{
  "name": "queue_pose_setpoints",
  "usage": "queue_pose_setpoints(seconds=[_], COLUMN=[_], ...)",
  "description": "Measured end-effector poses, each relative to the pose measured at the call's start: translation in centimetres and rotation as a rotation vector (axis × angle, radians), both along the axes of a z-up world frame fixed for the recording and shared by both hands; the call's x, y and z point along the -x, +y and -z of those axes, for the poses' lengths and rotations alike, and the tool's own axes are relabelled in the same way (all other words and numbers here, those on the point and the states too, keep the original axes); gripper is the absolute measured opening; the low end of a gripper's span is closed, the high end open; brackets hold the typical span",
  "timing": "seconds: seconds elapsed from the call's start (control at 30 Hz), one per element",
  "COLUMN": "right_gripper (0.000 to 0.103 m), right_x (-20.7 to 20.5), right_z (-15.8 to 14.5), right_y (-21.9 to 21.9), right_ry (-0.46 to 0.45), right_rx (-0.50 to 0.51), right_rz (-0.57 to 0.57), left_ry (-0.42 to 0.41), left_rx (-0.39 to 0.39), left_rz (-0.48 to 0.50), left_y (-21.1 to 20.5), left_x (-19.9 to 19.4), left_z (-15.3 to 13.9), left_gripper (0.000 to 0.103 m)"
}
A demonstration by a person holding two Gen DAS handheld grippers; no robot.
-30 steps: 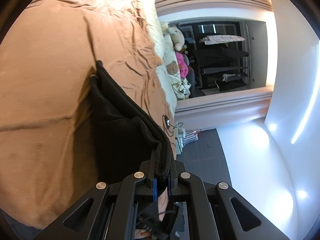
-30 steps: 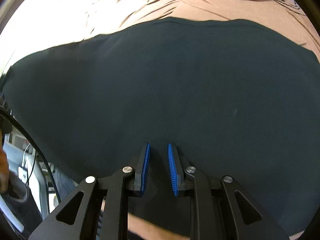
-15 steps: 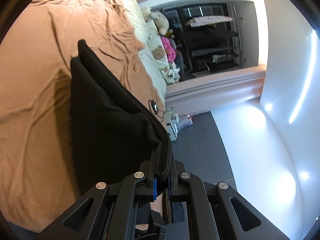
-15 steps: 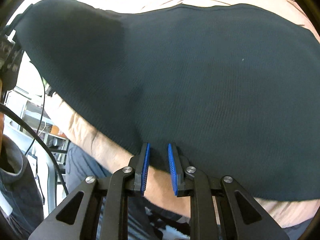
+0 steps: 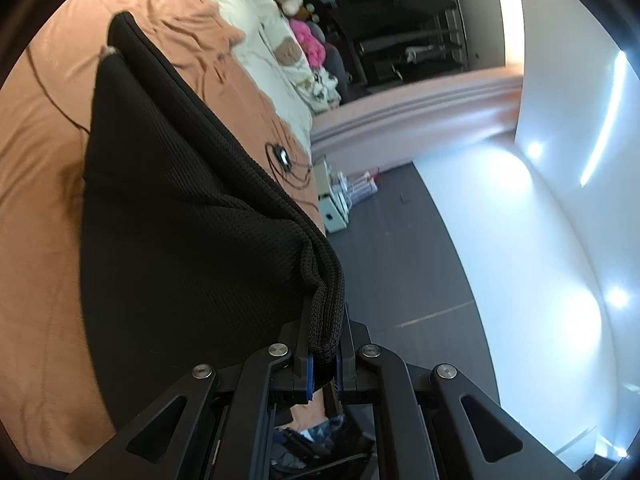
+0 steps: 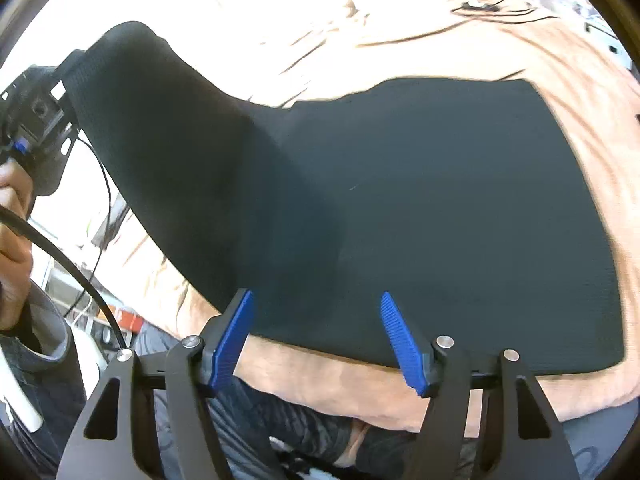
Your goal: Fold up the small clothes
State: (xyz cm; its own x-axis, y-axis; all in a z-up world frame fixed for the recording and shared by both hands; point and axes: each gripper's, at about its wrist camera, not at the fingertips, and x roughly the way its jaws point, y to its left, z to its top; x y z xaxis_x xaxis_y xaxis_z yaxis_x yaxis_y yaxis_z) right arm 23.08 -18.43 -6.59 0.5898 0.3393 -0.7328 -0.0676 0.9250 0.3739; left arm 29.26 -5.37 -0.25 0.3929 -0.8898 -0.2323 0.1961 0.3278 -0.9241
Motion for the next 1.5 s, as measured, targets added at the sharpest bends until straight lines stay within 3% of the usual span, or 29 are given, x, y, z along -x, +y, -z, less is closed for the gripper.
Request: queue_pose_setpoints(seconds=[0.3,0.67,1.0,1.07,1.13,1.23,1.5], right_gripper=[0.064,0.064,0.064,0.064,0.064,0.064,0.064], right_x=[3.0,7.0,8.0,8.7,9.0,8.5,6.5], right_z=[0.5,0.2,-1.4,-1.8,-1.8,-1.6,-0.2], right_y=[-2.0,-7.6,-11.4,-12.3,-12.5,-12.8,-11.7], right_ry=[-0.045,-0.046,-0.011,-0.004,0.001,0.012,0.037], right_rx=[-0.038,-0.091,-0.114,-0.116,-0.112,-0.109,-0.126], right_rz=[0.104,0.227,0.26,0.261,0.26,0.249,0.208], left_ry=[0.011,0.086,0.145,0.161,0.18,0.183,0.221], left_rx=[-0.044,-0.131,-0.201,-0.244,-0.233,-0.238,-0.313], left_rz=[0.108,0.266,0.378,0.411,0.419,0.367,0.224], left_y=[-6.9,-16.4,-22.2,-22.9,-22.9,-21.0,-14.8], left_x=[0.0,0.4,1.4,1.5,1.2,1.0,-1.1], left_z=[0.8,5.5,8.8,9.4,9.9,10.3,11.4], left_gripper=[0.006,0.006,0.007,0.017,0.049,0.077,0.079])
